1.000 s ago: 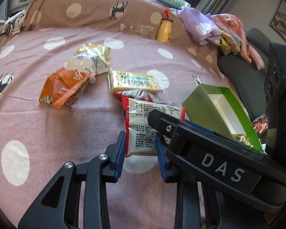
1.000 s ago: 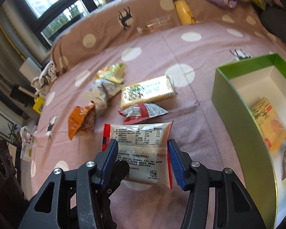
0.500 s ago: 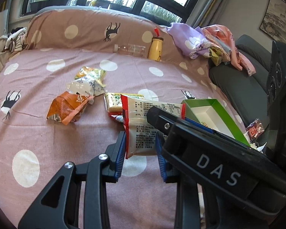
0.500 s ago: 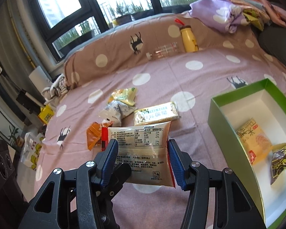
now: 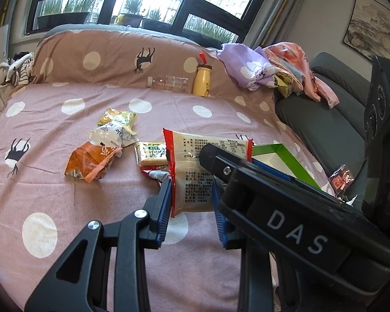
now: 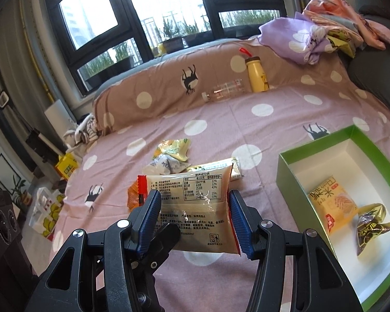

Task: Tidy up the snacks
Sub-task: 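Lift the white bag with the right gripper toward the green box, then lower the white red-edged bag into the green box with the right gripper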

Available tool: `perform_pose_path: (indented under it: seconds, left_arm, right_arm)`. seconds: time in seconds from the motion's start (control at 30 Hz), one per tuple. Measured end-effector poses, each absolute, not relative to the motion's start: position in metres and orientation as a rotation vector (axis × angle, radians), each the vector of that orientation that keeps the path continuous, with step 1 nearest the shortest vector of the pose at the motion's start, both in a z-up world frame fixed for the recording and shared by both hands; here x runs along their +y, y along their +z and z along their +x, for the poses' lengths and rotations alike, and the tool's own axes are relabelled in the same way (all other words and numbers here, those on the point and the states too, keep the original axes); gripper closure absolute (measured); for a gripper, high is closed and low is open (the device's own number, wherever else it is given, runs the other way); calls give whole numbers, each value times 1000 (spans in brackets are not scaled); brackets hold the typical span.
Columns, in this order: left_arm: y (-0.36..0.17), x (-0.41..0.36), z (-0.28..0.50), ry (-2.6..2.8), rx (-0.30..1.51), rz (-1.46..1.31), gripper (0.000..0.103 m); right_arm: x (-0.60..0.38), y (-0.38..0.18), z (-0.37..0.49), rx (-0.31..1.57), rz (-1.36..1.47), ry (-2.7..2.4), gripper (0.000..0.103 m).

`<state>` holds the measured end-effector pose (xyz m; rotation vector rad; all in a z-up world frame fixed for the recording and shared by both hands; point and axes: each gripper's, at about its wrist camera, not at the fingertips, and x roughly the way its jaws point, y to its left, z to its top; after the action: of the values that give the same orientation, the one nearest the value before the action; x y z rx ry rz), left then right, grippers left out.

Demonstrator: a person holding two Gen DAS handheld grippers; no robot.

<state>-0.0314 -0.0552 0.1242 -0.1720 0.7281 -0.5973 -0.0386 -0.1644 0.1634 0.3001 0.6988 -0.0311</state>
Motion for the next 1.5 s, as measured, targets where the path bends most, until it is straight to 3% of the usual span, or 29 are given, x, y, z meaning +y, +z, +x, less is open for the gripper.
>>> perform_pose_path:
  seconds: [0.73, 1.5]
  left_arm:
    - [138, -79, -40, -653, 694, -136, 74]
    - [135, -194, -36, -798, 743, 82, 74]
  right_arm:
    - [-195, 177, -54, 642, 342, -74, 46]
    - [-308, 157, -75, 637, 608, -252, 46]
